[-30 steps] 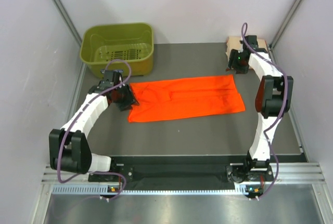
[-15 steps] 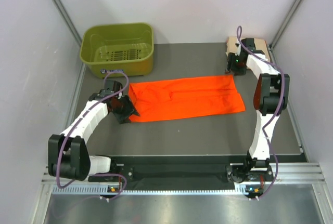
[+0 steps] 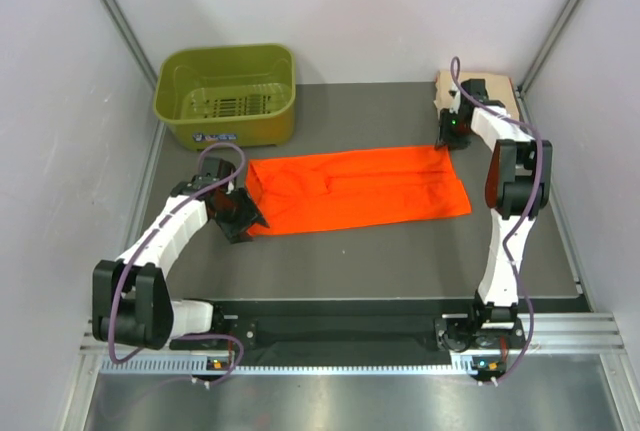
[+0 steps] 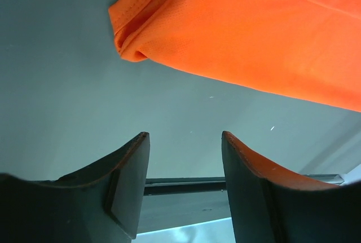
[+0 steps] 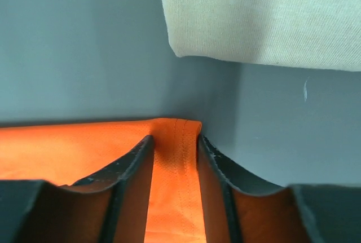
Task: Fold and stack the t-shirts
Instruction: Fold the tshirt
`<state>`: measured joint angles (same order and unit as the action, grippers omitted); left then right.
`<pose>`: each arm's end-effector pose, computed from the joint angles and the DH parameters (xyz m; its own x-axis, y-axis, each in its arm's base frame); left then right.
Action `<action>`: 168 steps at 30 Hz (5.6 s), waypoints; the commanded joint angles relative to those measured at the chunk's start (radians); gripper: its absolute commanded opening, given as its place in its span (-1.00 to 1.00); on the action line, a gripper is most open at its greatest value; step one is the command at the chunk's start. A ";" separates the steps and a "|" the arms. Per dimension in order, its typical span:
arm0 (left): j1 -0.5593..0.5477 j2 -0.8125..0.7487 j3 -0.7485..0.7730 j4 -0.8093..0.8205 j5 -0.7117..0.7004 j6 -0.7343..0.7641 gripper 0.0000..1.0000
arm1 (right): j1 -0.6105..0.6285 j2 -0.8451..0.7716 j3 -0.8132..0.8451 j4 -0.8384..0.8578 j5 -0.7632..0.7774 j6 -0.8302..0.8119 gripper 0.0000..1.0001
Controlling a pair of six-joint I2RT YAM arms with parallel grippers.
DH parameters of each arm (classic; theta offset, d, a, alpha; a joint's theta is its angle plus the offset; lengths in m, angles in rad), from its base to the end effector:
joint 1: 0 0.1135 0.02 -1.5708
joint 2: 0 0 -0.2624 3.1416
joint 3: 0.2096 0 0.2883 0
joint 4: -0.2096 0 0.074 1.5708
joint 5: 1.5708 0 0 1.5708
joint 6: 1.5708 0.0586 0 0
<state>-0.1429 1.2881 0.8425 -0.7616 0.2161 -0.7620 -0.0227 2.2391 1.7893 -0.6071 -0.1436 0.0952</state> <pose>0.2692 -0.0514 0.1754 -0.8174 -0.5636 -0.1189 -0.4834 0.7835 -0.3905 0.5276 -0.0036 0.1359 -0.8712 0.1139 -0.4775 0.0351 0.9847 0.1708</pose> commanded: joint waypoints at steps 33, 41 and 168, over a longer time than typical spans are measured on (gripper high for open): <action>-0.023 -0.049 -0.043 0.104 -0.138 -0.123 0.27 | -0.219 -0.301 -0.395 -0.046 0.205 0.271 -1.00; -0.095 -0.020 -0.034 0.137 -0.162 -0.155 0.27 | -0.336 -0.634 -0.787 -0.042 0.154 0.441 -1.00; -0.333 1.218 1.332 0.488 -0.511 0.415 -0.94 | 0.127 0.297 0.387 0.368 -0.297 0.319 -0.98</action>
<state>-0.4835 2.4832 2.0823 -0.3241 -0.2787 -0.4179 0.1272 2.5851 2.1414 -0.2043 -0.4606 0.4503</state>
